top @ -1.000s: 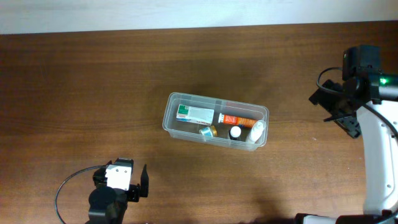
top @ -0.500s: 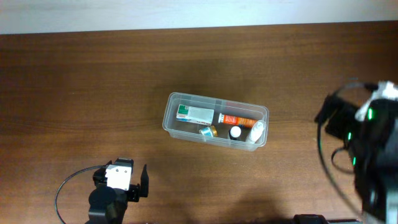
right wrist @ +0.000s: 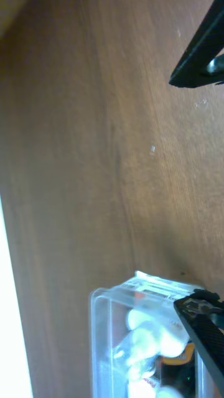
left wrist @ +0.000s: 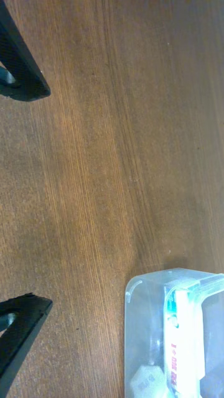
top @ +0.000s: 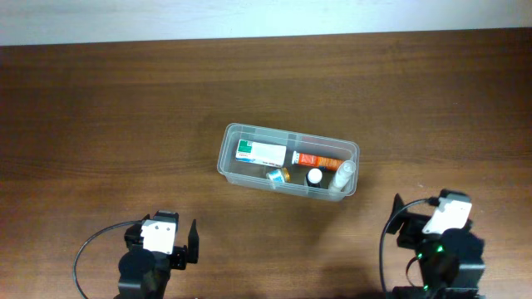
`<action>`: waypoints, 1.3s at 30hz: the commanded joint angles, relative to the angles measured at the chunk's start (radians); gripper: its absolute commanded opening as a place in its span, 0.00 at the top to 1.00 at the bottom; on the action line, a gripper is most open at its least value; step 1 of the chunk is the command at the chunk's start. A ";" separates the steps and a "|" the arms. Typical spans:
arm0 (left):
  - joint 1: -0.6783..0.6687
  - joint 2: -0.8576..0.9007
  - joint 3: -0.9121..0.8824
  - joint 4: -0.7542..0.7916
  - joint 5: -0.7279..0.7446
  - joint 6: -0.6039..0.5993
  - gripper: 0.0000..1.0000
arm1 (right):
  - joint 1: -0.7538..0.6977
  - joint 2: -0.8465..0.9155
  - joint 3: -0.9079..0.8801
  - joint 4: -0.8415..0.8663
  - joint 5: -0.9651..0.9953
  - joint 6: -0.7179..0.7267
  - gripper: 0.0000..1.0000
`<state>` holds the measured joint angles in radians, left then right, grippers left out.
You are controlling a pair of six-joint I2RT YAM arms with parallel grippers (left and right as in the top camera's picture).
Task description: Pack container
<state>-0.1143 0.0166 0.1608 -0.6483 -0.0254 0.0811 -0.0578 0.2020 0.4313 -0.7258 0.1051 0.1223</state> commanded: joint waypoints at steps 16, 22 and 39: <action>0.006 -0.006 -0.005 0.001 0.011 -0.009 0.00 | 0.003 -0.199 -0.266 0.011 -0.023 -0.013 0.02; 0.006 -0.006 -0.005 0.001 0.011 -0.009 0.00 | 0.003 -0.199 -0.269 0.000 -0.023 -0.014 0.02; 0.006 -0.006 -0.005 0.001 0.011 -0.009 0.00 | 0.003 -0.198 -0.269 0.000 -0.023 -0.013 0.02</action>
<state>-0.1143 0.0166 0.1608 -0.6483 -0.0254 0.0814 -0.0578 0.0154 0.1699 -0.7277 0.0845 0.1120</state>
